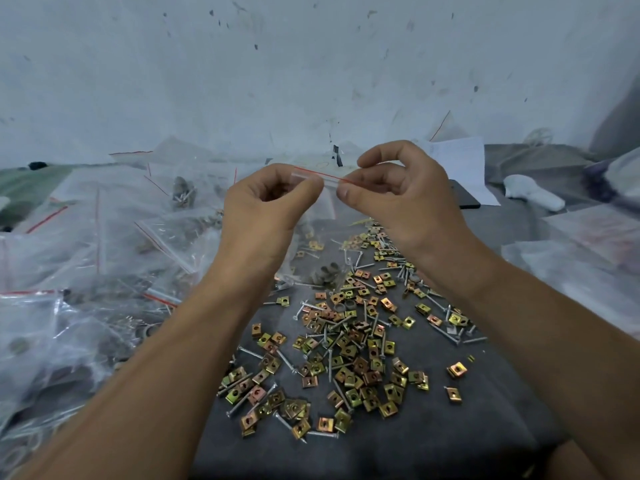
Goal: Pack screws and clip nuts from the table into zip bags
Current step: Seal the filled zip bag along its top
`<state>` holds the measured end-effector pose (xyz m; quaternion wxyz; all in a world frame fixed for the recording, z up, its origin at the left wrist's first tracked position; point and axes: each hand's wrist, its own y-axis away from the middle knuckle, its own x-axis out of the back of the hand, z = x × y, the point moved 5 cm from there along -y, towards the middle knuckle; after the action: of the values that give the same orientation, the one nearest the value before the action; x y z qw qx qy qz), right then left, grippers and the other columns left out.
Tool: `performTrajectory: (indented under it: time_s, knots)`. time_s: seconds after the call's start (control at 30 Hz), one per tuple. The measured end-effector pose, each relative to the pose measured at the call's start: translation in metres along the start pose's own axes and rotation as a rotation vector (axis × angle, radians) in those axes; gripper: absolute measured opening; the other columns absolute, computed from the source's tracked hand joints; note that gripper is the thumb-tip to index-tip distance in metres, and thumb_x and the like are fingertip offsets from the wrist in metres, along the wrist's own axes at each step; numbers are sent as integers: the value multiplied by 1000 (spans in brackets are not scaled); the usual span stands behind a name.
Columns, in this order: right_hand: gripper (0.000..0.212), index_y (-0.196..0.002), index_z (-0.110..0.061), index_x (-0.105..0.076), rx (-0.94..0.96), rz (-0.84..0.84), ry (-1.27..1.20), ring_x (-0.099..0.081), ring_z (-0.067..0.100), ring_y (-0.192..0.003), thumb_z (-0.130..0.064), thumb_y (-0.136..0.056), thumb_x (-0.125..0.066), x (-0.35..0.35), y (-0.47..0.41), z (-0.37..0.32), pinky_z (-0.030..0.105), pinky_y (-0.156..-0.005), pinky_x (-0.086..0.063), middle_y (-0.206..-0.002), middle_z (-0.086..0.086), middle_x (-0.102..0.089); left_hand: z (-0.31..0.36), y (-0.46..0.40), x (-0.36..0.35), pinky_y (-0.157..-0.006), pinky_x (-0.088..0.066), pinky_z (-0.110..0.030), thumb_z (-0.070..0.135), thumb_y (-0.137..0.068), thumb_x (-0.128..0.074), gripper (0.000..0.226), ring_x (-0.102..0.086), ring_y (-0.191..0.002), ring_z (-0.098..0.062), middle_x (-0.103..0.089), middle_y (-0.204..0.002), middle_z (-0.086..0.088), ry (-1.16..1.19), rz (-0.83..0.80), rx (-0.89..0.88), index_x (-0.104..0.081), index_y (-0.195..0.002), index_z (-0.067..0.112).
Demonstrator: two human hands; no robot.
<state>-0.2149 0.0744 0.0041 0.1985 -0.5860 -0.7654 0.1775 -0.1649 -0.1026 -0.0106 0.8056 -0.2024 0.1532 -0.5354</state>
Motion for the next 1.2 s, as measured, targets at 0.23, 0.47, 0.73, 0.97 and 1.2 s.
performTrajectory:
  time_s: [0.23, 0.47, 0.73, 0.97, 1.2]
  knots:
    - [38, -113, -5, -59, -18, -54, -13, -76, 13, -89, -7, -84, -83, -3, 0, 0, 22, -82, -59, -92, 2, -80, 5, 2, 0, -66, -51, -13, 13, -91, -82, 9, -69, -71, -1, -79, -79, 7, 3, -99, -28, -82, -85, 20]
    - [44, -112, -10, -57, -54, -69, 19, -75, 22, -89, -18, -82, -87, 1, -2, 0, 31, -81, -59, -92, -2, -80, 6, 0, 4, -68, -52, -14, 20, -86, -86, 3, -70, -72, -4, -80, -81, 2, -23, -65, -27, -86, -86, 23]
    - [44, -103, -12, -58, -73, -97, -6, -71, 12, -78, -16, -75, -91, 18, -6, -3, 25, -73, -56, -91, 2, -80, 8, -3, 14, -70, -53, -12, 29, -72, -93, 13, -74, -74, -7, -79, -75, 1, -9, 3, 16, -87, -81, 22]
    - [47, -97, -12, -58, -65, -111, -12, -78, 21, -94, -25, -64, -89, 33, -10, -3, 38, -92, -58, -93, 5, -81, 9, -4, 15, -84, -54, -23, 41, -70, -87, 20, -75, -89, -7, -81, -84, -2, -14, -61, 69, -87, -82, 25]
    - [29, -105, -8, -56, -45, -110, -82, -77, 19, -100, -2, -87, -78, 34, -13, 0, 22, -86, -58, -97, 6, -81, 3, 0, 15, -96, -53, -38, 42, -85, -74, 21, -77, -102, -13, -83, -102, -2, 14, -125, 146, -88, -95, 29]
